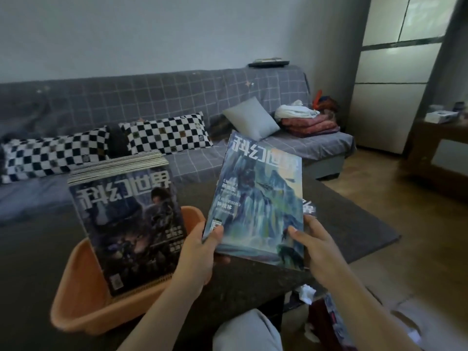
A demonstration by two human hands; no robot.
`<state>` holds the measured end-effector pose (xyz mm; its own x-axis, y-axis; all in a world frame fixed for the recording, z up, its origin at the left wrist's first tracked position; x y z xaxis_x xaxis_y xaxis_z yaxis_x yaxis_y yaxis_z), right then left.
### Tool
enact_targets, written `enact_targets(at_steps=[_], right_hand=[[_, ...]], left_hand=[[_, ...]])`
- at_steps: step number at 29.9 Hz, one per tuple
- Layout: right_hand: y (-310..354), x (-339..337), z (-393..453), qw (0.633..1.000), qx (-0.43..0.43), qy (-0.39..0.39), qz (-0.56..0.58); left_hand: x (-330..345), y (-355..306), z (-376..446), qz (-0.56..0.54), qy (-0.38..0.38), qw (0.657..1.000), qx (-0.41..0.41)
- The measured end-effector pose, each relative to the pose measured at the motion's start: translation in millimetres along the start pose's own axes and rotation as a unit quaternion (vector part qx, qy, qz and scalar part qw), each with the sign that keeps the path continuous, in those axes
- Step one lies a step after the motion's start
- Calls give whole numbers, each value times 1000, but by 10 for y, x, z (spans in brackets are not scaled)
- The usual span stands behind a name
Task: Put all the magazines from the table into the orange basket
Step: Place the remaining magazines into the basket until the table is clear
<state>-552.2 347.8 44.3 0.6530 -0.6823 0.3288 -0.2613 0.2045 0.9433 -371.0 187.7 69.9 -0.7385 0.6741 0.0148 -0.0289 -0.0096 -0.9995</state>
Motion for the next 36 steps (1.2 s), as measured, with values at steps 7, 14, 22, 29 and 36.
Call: enact_targets(at_steps=[7,14,22,29,36], right_hand=[[20,969,70,994,-22,108,-13],[-197,1654,256,988,-14,152,-31],[-478,2123,495,974,-24,157,-160],[-591,2264,631,891,-124,107,-424],[-554,2310,593,860,-191,53,-470]], left_hand=[[-887,-230,-220,19,-22,999,45],[-1670,-284,-219,-5,-82,995,51],[-2301,-174,-284,179,-206,961,47],[-2530,-75,-407,307,-293,905,17],[-2572,5,-394,335,-302,892,-1]])
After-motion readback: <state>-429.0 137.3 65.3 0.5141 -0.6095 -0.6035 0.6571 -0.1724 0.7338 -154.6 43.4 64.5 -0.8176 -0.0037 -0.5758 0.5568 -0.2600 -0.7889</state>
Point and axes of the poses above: each hand's wrist, its own z-axis towards the middle knuckle, its own x-axis out of the palm, y = z × x, the point moved 10 cm from there along z, towards the middle knuckle, and after that the axes turned 4 degrees about y, right-handed, at the moved point
